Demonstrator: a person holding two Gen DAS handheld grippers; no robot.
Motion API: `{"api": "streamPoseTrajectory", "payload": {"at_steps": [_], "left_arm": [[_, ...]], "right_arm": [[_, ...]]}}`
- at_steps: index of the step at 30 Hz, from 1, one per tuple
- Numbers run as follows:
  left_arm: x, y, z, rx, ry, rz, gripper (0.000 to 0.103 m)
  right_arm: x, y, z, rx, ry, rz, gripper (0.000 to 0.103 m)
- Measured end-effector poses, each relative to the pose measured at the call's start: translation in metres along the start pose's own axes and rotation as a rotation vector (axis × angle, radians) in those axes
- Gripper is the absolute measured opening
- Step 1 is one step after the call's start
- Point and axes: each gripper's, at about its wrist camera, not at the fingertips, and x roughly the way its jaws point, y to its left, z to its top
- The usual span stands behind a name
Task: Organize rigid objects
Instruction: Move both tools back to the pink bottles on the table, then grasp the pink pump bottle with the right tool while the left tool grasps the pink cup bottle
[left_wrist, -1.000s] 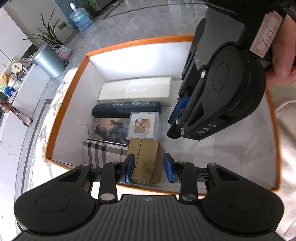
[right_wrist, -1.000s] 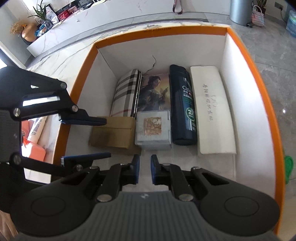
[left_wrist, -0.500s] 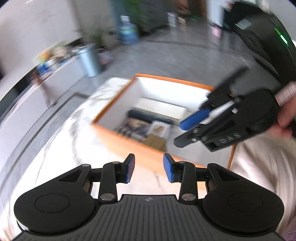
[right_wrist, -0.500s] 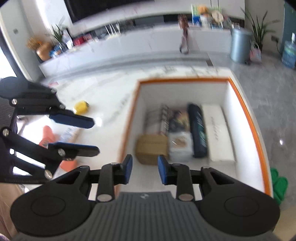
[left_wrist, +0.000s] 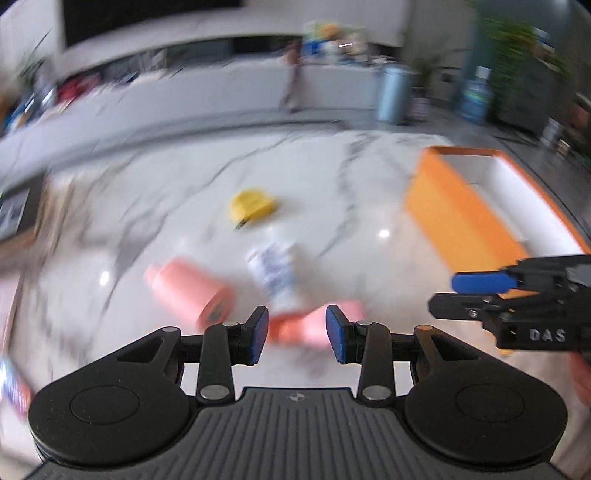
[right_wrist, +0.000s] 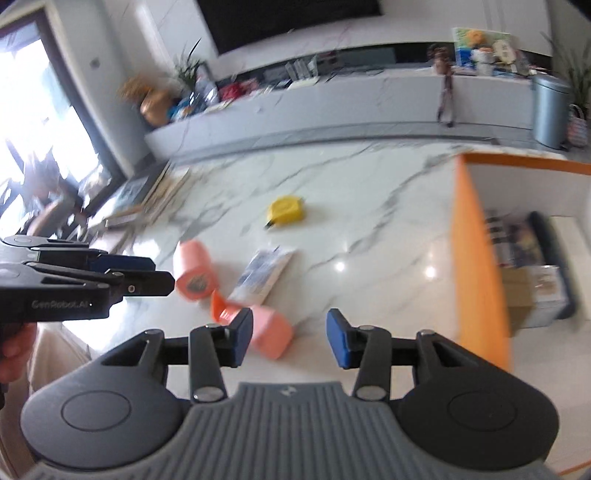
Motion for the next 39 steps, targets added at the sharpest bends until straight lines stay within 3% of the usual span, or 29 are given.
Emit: {"api": "streamPoseTrajectory", "payload": {"at_steps": [3,7,17,22,24,28,30,32,39], "left_arm": [[0.01,0.024,-0.006,-0.1,0.042,0.036,0.043],[0.01,0.047,-0.017,-0.18,0.056,0.023,0.043],[0.028,0.057,-0.023,-0.197,0.113,0.011,0.043],[0.036,0.072,-0.022,-0.251,0.136,0.009,0.043],[0.038,0.075,-0.023,-0.27,0.14,-0.004,0.044],[0.041,0.079,-0.024,-0.285,0.142,-0.02,0.044],[0.041,0.081,-0.022,-0.294,0.132,-0.022,0.045],[0.042,0.085,-0.018,-0.31,0.119,-0.019,0.053],[0.057,0.111,0.002,-0.472,0.097,0.048,0.069]], "right_arm": [[0.021,0.019,0.002,-0.067,0.056,0.007,0.046],[0.051,0.043,0.007,-0.208,0.114,-0.004,0.046],[0.125,0.087,0.017,-0.516,0.301,0.009,0.047],[0.147,0.103,0.015,-0.648,0.35,-0.046,0.047],[0.155,0.1,0.016,-0.649,0.38,-0.084,0.046],[0.16,0.085,0.025,-0.549,0.395,-0.061,0.041],[0.163,0.075,0.03,-0.463,0.401,-0.061,0.032],[0.167,0.065,0.036,-0.374,0.402,-0.084,0.027],[0.176,0.041,0.054,-0.173,0.386,-0.136,0.026]]}}
